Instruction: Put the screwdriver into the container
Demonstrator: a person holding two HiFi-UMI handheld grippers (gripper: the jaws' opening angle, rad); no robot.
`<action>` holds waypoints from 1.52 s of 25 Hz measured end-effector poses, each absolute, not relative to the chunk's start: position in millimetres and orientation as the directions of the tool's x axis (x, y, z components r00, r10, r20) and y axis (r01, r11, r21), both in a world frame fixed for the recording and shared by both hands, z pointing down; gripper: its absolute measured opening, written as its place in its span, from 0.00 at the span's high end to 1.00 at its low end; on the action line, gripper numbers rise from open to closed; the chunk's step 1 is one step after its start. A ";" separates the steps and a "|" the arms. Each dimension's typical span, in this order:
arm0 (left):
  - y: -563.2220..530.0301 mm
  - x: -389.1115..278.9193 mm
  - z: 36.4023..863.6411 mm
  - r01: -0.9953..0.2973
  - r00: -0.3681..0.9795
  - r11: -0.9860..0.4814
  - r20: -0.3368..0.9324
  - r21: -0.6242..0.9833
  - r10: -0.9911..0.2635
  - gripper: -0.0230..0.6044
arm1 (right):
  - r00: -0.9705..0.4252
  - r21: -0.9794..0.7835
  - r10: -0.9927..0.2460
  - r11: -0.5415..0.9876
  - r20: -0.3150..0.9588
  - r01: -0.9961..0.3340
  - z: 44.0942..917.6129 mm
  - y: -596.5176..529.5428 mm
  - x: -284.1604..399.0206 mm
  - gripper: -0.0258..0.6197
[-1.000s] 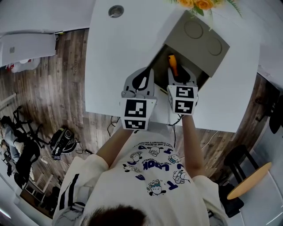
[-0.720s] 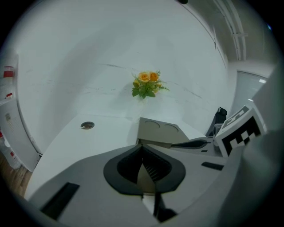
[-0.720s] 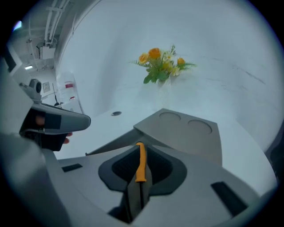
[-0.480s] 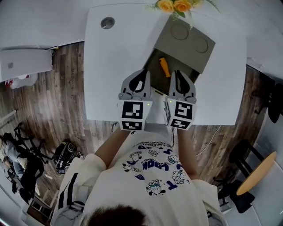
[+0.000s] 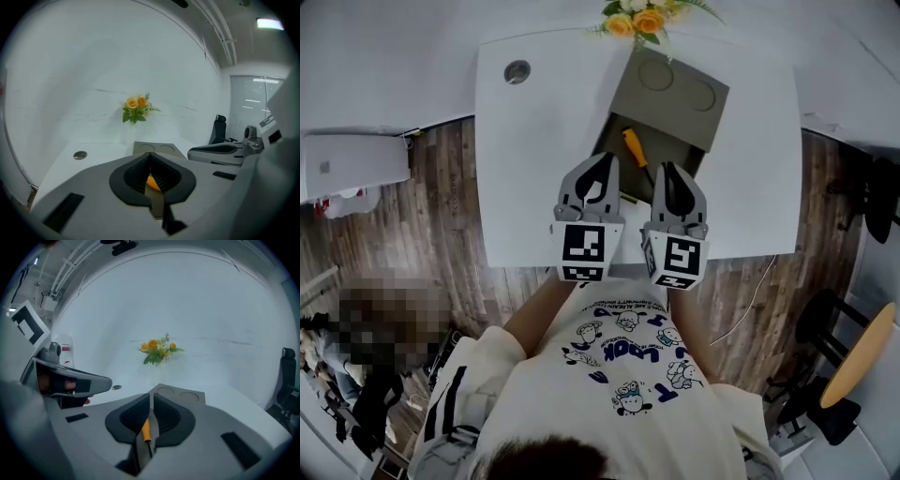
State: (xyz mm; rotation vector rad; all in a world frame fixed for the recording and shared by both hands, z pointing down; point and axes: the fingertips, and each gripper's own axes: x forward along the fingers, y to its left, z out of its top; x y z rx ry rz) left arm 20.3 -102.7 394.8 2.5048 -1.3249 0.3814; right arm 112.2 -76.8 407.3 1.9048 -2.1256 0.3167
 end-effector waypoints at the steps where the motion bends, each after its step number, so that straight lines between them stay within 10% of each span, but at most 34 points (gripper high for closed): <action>1: -101.2 21.4 392.5 -0.830 0.549 -0.544 0.350 0.120 -0.759 0.94 | -0.096 0.020 -0.940 0.109 0.328 -0.994 404.2 -75.1 112.7 0.89; 38: -89.2 37.3 368.0 -0.812 0.575 -0.582 0.232 0.048 -0.784 0.94 | -0.067 -0.018 -0.976 0.064 0.208 -0.998 380.5 -66.7 126.3 0.90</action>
